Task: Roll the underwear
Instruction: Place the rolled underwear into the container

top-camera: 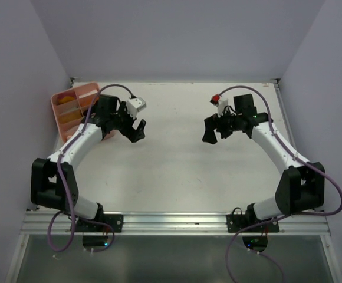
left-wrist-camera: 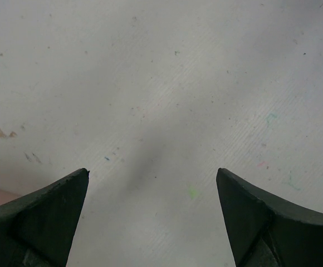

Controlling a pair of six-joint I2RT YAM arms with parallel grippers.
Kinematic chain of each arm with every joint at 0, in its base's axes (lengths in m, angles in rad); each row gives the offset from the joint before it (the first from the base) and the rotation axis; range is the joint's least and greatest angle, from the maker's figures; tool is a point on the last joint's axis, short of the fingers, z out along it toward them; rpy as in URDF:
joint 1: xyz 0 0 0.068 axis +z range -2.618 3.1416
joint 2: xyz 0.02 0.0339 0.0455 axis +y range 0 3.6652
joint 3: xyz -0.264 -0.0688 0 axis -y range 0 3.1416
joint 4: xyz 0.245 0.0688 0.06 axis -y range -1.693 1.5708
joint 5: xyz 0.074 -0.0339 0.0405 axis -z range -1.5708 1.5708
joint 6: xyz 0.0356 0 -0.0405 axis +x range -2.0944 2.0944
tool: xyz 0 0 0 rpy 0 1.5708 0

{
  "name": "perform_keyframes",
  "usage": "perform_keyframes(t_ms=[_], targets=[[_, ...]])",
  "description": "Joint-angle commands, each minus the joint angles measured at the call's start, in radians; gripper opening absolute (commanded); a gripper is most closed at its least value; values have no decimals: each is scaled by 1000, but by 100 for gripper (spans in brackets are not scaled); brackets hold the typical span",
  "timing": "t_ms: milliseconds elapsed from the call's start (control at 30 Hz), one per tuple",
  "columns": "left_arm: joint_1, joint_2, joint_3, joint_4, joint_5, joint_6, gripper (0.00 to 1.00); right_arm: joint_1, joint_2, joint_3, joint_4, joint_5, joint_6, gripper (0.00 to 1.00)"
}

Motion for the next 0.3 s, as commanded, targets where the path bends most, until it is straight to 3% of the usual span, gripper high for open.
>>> perform_keyframes(t_ms=[0, 267], targets=[[5, -49, -64, 155, -47, -107, 100, -5, -41, -87, 55, 89, 33, 99], [3, -61, -76, 138, -96, -105, 100, -3, -84, -125, 80, 62, 44, 99]])
